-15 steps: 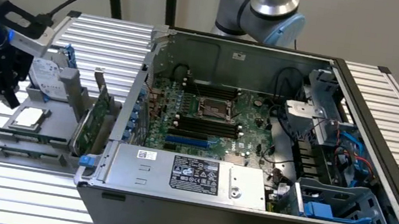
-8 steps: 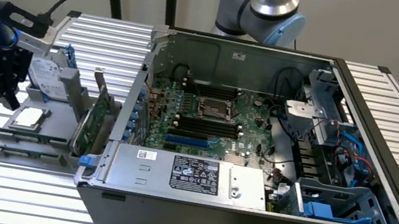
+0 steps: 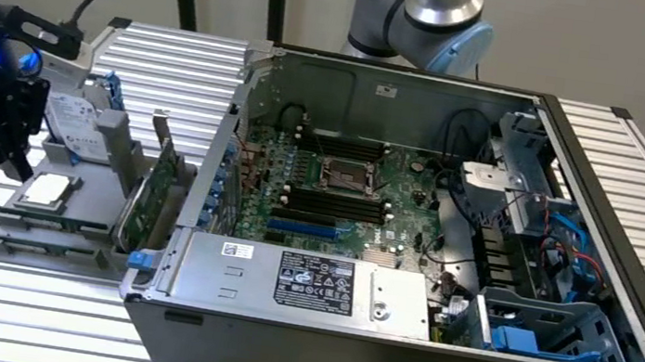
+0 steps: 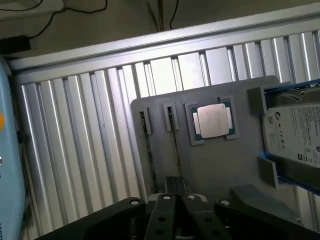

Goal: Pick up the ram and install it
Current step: 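Pick up the ram and move it above insertion slot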

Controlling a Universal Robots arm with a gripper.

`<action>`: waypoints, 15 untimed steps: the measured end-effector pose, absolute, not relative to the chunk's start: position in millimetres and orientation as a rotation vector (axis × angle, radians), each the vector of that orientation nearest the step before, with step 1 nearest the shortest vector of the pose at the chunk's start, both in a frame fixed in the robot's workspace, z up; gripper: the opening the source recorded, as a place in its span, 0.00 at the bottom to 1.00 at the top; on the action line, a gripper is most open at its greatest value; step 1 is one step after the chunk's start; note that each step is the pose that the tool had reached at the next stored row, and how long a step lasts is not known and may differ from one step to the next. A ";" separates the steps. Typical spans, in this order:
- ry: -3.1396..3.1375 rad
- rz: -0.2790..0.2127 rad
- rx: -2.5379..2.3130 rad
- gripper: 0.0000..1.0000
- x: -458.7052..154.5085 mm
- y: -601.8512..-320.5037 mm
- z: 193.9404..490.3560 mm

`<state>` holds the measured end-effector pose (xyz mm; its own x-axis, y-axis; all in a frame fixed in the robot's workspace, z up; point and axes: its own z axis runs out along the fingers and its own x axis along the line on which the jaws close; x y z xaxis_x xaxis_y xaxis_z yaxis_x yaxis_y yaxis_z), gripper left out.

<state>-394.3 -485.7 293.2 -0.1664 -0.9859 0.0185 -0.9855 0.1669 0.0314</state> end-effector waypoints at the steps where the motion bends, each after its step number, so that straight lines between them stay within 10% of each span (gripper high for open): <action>1: -2.361 -0.019 2.019 0.00 -394.3 -485.7 292.5; 15: -2.280 -0.017 2.110 0.00 -393.4 -498.2 279.3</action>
